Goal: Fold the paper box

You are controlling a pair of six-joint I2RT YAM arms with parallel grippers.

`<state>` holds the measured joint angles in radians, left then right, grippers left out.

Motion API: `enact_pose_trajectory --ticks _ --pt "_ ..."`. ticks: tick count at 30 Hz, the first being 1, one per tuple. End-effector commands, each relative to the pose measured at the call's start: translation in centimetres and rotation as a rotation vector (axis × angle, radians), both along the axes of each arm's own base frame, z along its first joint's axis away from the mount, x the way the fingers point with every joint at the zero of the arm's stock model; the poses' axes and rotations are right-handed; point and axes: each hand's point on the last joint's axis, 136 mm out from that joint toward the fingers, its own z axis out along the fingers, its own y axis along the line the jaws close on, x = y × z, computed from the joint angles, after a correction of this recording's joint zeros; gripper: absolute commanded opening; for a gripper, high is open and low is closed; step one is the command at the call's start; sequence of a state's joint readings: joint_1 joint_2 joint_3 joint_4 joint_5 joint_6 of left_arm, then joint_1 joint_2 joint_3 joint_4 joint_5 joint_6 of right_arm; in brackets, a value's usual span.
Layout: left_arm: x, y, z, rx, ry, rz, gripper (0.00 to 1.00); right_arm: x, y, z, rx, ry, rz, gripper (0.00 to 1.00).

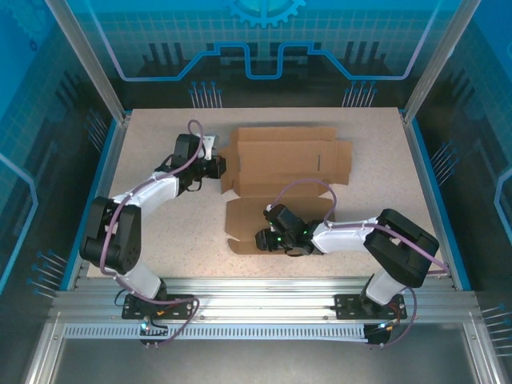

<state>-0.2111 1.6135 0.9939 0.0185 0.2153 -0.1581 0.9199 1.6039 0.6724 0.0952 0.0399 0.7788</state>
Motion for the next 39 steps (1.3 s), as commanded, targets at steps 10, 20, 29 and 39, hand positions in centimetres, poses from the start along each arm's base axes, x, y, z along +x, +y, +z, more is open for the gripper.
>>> enact_pose_trajectory --ticks 10,20,29,39 --pt "-4.3 -0.5 -1.8 -0.029 0.041 0.040 0.12 -1.9 0.0 -2.5 -0.067 0.063 -0.023 0.38" --pt "-5.6 -1.6 -1.8 -0.067 0.105 0.023 0.12 -2.5 1.0 -2.6 -0.065 0.059 -0.004 0.38" --pt "-7.2 -1.6 -3.3 -0.044 0.149 0.039 0.12 -2.5 1.1 -2.8 -0.064 0.062 -0.001 0.38" --pt "-8.8 -1.9 -5.3 -0.043 0.193 0.043 0.12 -2.7 1.3 -3.1 -0.060 0.069 0.001 0.38"
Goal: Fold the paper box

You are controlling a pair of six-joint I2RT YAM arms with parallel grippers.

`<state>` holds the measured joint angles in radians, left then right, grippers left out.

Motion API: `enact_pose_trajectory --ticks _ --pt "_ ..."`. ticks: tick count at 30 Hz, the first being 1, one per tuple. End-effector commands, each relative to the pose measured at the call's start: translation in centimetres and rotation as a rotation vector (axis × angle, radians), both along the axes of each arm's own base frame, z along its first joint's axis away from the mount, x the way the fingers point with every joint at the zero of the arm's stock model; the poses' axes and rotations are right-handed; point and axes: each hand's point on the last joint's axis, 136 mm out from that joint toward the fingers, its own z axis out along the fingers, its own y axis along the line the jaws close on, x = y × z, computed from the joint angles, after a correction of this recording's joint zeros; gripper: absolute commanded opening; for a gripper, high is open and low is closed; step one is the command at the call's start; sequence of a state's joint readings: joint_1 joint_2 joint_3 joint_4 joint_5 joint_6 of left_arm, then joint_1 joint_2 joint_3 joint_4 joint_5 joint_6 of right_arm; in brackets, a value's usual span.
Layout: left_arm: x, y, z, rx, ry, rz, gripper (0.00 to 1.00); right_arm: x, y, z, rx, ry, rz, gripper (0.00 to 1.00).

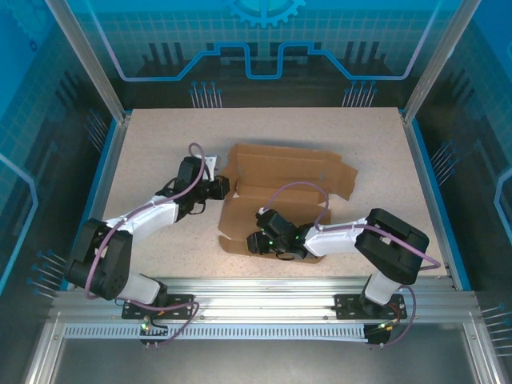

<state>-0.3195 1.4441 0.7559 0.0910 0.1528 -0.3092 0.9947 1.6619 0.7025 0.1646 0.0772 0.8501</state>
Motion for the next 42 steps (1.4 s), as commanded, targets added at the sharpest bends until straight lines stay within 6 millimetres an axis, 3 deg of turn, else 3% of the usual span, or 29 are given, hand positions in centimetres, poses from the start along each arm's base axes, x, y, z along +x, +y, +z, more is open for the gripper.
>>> enact_pose_trajectory --ticks 1,13,19,29,42 --pt "-2.8 0.1 -3.5 0.016 0.142 0.006 0.12 -2.0 -1.4 -3.1 -0.099 0.080 0.009 0.38" --pt "-2.7 -1.0 -2.7 -0.056 0.189 0.018 0.12 -2.2 -0.9 -3.3 -0.097 0.088 0.026 0.38" --pt "-3.0 -0.9 -3.7 -0.036 0.204 0.016 0.12 -2.3 -0.9 -3.5 -0.095 0.090 0.030 0.38" --pt "-2.9 -1.2 -3.2 -0.059 0.208 0.019 0.12 -2.4 -0.7 -3.7 -0.091 0.093 0.034 0.39" --pt "-4.1 -0.8 -5.7 0.007 0.213 -0.004 0.12 -2.4 -0.8 -3.7 -0.089 0.089 0.032 0.41"
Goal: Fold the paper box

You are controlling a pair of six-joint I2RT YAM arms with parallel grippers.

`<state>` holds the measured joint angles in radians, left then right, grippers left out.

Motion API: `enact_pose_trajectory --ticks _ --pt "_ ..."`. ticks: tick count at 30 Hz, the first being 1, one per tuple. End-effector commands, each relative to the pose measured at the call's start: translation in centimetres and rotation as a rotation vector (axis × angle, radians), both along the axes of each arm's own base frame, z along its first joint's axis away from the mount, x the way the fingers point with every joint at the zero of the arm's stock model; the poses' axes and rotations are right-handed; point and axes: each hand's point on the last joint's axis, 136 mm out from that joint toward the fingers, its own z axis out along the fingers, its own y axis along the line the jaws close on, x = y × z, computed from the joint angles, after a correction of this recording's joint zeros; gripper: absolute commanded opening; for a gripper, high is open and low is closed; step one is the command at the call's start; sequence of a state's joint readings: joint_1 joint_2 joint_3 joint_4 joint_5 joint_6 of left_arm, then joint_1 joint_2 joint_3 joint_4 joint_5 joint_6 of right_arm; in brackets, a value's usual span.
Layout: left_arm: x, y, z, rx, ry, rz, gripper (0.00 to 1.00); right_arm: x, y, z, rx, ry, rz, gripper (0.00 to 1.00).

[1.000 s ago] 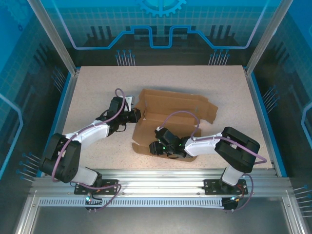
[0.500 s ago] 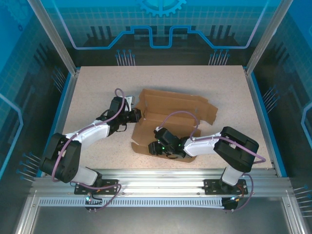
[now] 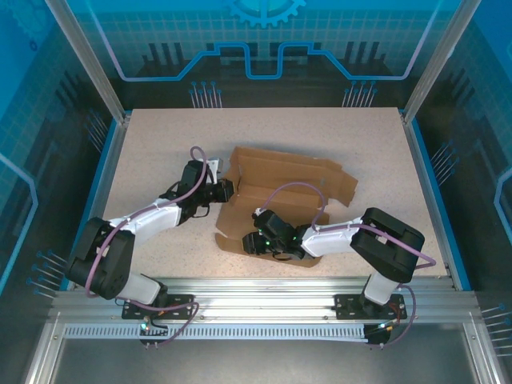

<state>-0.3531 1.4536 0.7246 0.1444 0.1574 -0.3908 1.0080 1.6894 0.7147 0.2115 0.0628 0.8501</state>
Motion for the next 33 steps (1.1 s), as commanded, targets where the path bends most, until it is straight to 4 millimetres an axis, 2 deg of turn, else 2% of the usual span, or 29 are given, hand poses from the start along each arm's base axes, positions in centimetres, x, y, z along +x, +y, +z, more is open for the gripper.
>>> enact_pose_trajectory --ticks 1,9,14,24,29,33 --pt "-3.6 0.6 -5.2 0.074 0.186 -0.022 0.12 -2.3 -2.1 -3.8 -0.122 0.093 0.012 0.41" --pt "-4.0 1.0 -5.9 0.119 0.183 -0.029 0.11 -2.2 -2.0 -3.1 -0.112 0.075 0.019 0.42" --pt "-4.1 1.0 -5.9 0.131 0.177 -0.034 0.12 -1.5 -1.4 -0.9 -0.086 0.025 0.053 0.44" --pt "-4.4 0.6 -6.1 0.161 0.167 -0.039 0.12 0.7 -1.0 6.2 -0.020 -0.114 0.121 0.49" --pt "-4.5 0.4 -6.1 0.169 0.162 -0.044 0.12 1.9 -1.6 10.7 0.021 -0.191 0.141 0.52" --pt "-4.4 0.3 -5.9 0.175 0.158 -0.046 0.12 3.3 -2.3 15.2 0.048 -0.242 0.167 0.55"
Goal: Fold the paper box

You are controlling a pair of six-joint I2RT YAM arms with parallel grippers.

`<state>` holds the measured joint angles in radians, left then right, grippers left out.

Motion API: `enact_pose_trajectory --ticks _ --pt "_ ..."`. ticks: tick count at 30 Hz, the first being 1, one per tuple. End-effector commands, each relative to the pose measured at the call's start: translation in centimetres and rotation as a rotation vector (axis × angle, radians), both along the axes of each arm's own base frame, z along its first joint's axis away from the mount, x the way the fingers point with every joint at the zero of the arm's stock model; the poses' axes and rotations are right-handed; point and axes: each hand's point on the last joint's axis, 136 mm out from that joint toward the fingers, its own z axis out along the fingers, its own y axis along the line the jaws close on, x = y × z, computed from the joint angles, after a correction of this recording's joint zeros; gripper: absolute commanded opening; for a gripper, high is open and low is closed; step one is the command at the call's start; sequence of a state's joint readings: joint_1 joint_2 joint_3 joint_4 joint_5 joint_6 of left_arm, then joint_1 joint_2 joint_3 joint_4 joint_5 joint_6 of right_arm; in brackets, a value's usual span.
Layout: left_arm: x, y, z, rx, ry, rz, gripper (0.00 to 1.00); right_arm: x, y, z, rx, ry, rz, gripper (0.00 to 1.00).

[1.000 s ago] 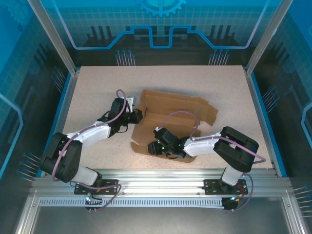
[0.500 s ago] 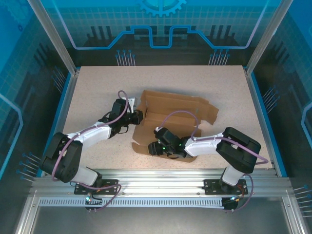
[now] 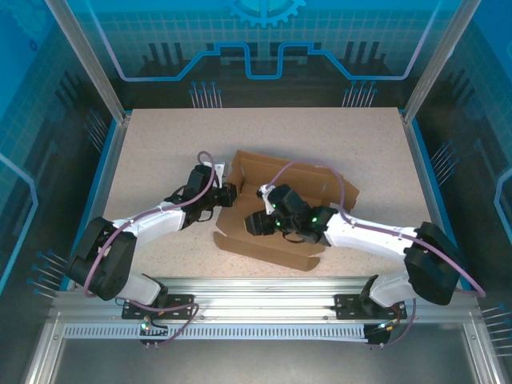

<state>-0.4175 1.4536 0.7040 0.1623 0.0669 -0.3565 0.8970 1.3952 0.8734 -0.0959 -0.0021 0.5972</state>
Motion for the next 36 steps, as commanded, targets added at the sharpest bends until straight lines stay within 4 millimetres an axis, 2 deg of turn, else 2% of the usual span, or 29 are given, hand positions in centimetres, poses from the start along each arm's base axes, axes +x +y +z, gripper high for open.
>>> enact_pose_trajectory --ticks 1,7,12,14,18,25,36 --pt "-3.8 1.1 -5.2 0.104 0.192 -0.025 0.12 0.8 -0.9 4.1 -0.010 -0.053 0.060 0.56" --pt "-3.7 1.0 -4.9 0.106 0.188 -0.030 0.12 3.5 -2.4 9.6 -0.032 -0.125 0.061 0.62" --pt "-3.5 1.0 -4.4 0.113 0.182 -0.032 0.12 7.0 -3.0 12.0 -0.083 -0.140 0.022 0.72" --pt "-3.5 1.0 -4.3 0.115 0.179 -0.033 0.12 8.5 -2.9 12.1 -0.142 -0.147 0.004 0.82" --pt "-3.5 1.0 -4.0 0.119 0.176 -0.033 0.12 11.0 -1.5 12.3 -0.168 -0.143 0.000 0.99" --pt "-3.5 1.0 -3.7 0.121 0.172 -0.037 0.12 14.3 0.1 10.6 -0.249 -0.109 -0.010 1.00" --pt "-3.2 0.7 -3.2 0.117 0.165 -0.040 0.12 16.4 1.4 8.5 -0.305 -0.085 0.003 1.00"
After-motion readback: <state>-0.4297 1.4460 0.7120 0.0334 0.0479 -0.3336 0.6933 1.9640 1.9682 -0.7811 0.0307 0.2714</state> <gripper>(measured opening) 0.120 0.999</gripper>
